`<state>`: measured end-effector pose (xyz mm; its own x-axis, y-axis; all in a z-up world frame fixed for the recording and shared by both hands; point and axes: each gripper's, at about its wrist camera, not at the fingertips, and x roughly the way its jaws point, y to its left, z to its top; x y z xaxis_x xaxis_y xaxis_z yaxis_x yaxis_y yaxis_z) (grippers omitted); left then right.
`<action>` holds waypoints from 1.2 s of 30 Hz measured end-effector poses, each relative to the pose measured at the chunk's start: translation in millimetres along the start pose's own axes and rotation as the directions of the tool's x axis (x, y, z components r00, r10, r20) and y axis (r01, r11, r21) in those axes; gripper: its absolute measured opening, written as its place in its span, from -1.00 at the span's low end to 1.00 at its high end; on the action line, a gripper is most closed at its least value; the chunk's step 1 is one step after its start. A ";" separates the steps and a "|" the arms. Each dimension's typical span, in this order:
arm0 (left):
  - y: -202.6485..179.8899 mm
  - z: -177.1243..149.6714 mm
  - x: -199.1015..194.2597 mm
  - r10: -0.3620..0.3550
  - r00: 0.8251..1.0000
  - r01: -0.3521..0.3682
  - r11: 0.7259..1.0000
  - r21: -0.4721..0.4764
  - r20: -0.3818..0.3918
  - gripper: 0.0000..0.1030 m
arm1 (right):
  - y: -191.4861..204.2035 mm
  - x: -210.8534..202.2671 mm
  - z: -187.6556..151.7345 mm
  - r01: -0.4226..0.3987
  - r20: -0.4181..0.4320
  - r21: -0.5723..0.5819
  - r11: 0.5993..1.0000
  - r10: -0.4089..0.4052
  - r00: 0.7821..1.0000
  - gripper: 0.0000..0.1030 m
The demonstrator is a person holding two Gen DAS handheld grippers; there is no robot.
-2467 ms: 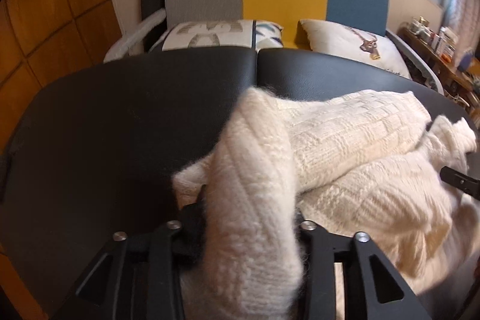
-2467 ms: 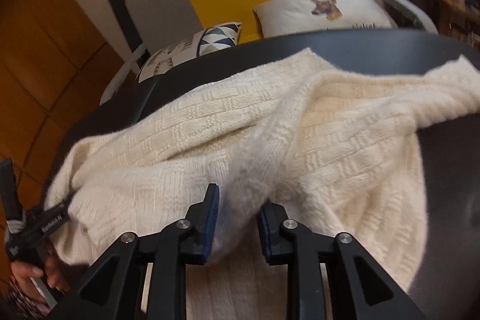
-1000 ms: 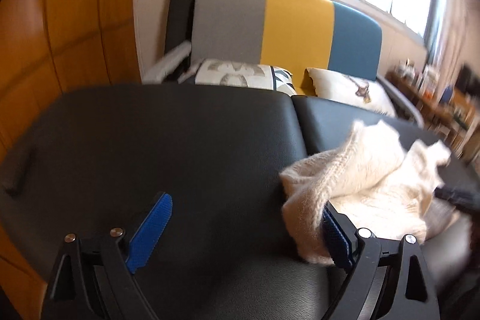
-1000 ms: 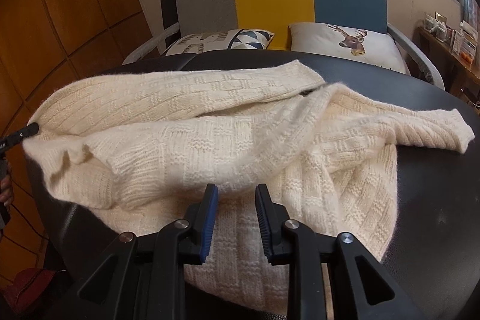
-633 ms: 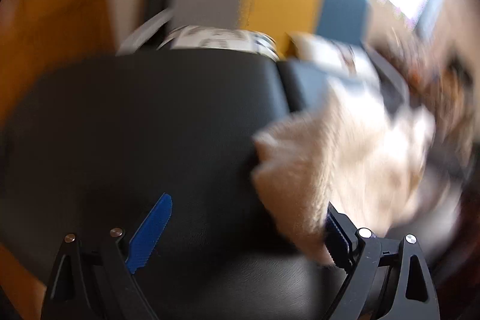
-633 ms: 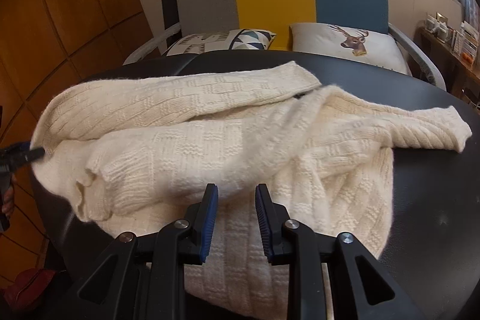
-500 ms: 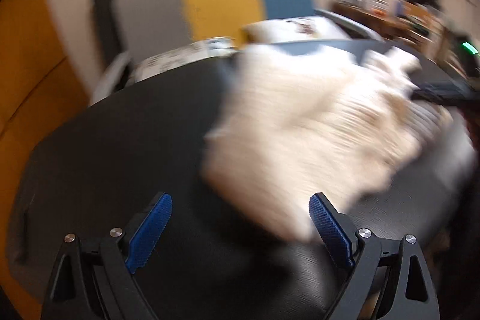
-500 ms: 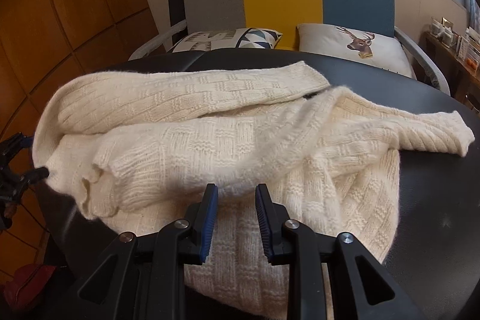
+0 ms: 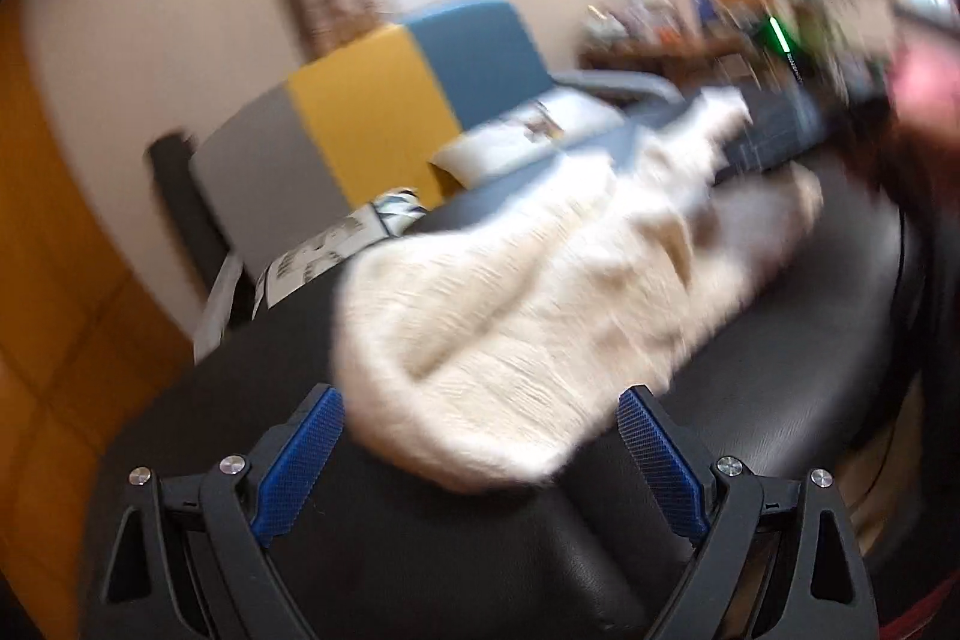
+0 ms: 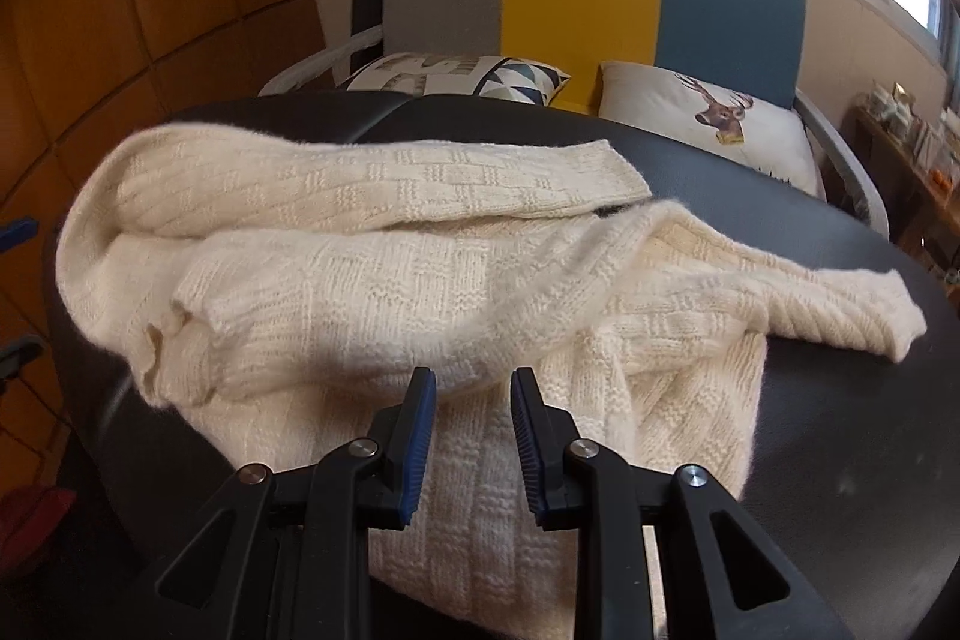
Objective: Fold clothes
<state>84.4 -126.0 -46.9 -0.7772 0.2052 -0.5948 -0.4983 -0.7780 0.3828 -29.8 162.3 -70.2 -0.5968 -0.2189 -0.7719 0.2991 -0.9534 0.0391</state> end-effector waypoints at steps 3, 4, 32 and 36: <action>-24.3 0.7 13.1 -0.015 1.000 0.017 0.993 0.115 -0.019 0.83 | -9.6 -11.3 -6.5 0.018 0.013 0.016 1.000 -0.019 1.000 -0.51; -28.3 1.6 16.2 -0.018 1.000 0.020 0.991 0.132 -0.017 0.83 | -18.0 -16.0 -10.2 0.037 0.017 0.043 0.998 -0.038 0.999 -0.51; -41.1 -1.3 91.2 0.040 0.991 0.011 0.925 0.380 -0.127 0.83 | 62.6 41.2 -2.8 0.063 -0.021 -0.541 0.838 -0.088 0.996 -0.50; -33.5 -8.2 94.5 0.026 0.988 0.030 0.933 0.357 -0.150 0.82 | 51.9 39.0 -5.7 0.065 -0.014 -0.518 0.853 -0.085 0.996 -0.50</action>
<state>30.9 -85.5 -121.7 -0.7235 0.0933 -0.6840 -0.6255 -0.5079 0.5923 -33.3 105.4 -102.0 -0.6093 -0.1341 -0.7815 0.6018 -0.7199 -0.3457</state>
